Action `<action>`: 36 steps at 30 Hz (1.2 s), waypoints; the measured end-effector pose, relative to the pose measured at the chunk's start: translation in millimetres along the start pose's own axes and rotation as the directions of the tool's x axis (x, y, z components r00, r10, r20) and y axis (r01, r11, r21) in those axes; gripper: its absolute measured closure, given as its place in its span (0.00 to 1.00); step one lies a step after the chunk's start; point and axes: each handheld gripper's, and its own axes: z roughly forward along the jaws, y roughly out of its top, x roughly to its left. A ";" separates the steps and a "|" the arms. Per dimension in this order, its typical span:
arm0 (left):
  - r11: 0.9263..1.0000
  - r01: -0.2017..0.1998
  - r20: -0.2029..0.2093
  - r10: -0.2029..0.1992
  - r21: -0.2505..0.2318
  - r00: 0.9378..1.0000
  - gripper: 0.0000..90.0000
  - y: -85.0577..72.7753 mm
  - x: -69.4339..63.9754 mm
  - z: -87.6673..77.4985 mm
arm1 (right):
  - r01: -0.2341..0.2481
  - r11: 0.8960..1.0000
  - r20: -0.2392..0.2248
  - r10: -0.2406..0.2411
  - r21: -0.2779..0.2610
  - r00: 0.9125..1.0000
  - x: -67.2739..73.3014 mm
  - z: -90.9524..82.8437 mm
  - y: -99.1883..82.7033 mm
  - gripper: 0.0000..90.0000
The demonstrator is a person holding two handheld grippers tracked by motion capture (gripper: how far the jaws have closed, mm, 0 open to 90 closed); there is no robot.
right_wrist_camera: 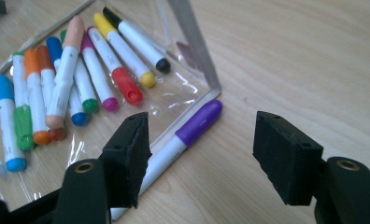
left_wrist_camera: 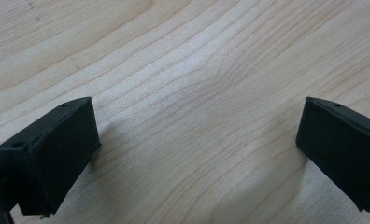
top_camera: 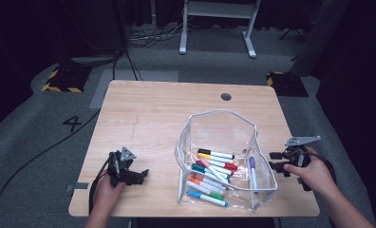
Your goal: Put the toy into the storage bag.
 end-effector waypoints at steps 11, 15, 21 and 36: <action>1.000 0.000 0.000 0.000 0.000 1.000 0.00 0.0 0.0 0.0 | 0.011 0.999 -0.023 -0.010 0.053 1.000 9.0 35.9 -16.6 0.40; 1.000 0.000 0.000 0.000 0.000 1.000 0.00 0.0 0.0 0.0 | 0.028 0.997 -0.005 -0.028 0.069 1.000 12.3 43.6 -19.5 0.40; 1.000 0.000 0.000 0.000 0.000 1.000 0.00 0.0 0.0 0.0 | 0.048 0.995 0.031 -0.051 0.087 0.998 14.8 50.1 -22.9 0.43; 1.000 0.000 0.000 0.000 0.000 1.000 0.00 0.0 0.0 0.0 | -0.025 0.972 0.188 -0.020 0.235 0.982 6.9 30.0 -24.3 0.86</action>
